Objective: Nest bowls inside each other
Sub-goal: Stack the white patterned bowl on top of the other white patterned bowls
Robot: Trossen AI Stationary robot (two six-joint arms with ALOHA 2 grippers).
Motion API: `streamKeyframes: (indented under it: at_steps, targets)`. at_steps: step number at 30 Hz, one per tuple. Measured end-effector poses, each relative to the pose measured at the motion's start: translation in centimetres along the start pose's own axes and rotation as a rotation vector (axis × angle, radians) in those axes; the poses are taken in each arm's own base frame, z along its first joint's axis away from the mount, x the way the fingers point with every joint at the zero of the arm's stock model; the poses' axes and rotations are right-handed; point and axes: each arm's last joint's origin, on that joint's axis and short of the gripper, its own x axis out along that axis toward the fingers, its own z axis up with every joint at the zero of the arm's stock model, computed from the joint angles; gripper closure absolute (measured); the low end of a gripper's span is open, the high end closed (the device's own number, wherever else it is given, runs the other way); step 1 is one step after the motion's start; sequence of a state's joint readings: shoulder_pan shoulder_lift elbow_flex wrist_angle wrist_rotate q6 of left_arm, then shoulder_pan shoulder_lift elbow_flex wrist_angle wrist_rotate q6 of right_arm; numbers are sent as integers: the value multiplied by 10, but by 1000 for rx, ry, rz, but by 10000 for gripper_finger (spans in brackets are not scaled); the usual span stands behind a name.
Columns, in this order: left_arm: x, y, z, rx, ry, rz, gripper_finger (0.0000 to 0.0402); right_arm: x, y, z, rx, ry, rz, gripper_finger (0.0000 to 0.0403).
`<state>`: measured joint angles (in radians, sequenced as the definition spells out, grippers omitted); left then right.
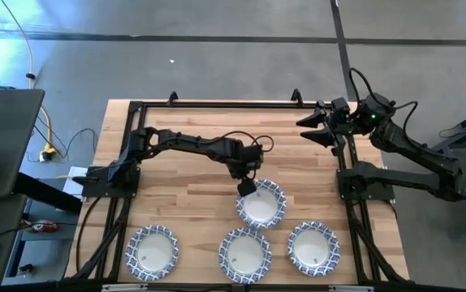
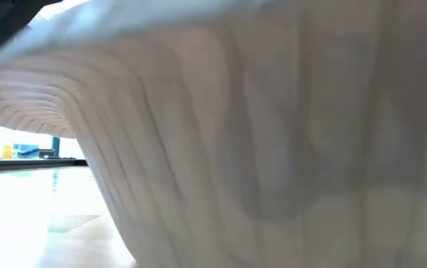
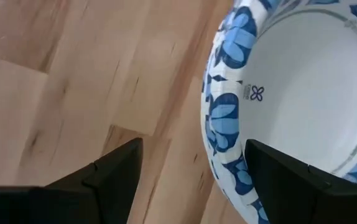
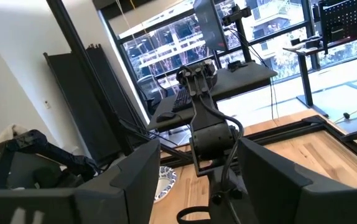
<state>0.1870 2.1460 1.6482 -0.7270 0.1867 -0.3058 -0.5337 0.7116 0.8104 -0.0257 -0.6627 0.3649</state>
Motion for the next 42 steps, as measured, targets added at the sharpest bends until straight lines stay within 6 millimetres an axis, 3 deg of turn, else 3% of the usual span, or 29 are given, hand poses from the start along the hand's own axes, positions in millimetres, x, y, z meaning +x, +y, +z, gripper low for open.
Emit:
streamKeyframes:
  at_steps: [9, 18, 25, 30, 35, 42]
  targets:
    - [-2, 12, -5, 34, 59, 90, 131, -3, -4, 2, 2, -10, -32, 197]
    - [-7, 37, -4, 25, 98, 149, 131, -6, -7, 3, 23, -6, -23, 197]
    - [-17, 47, 4, -29, 118, -97, 131, -6, -7, 3, 23, -4, -21, 197]
    - [-47, 54, 12, -19, 110, -133, 131, -6, -8, 2, 31, 7, -18, 197]
    - [-86, 75, 11, -31, 96, -63, 131, -6, -8, -1, 55, 34, -20, 197]
    - [-136, 101, -9, -60, 153, 90, 131, -6, -9, -6, 131, 76, -9, 197]
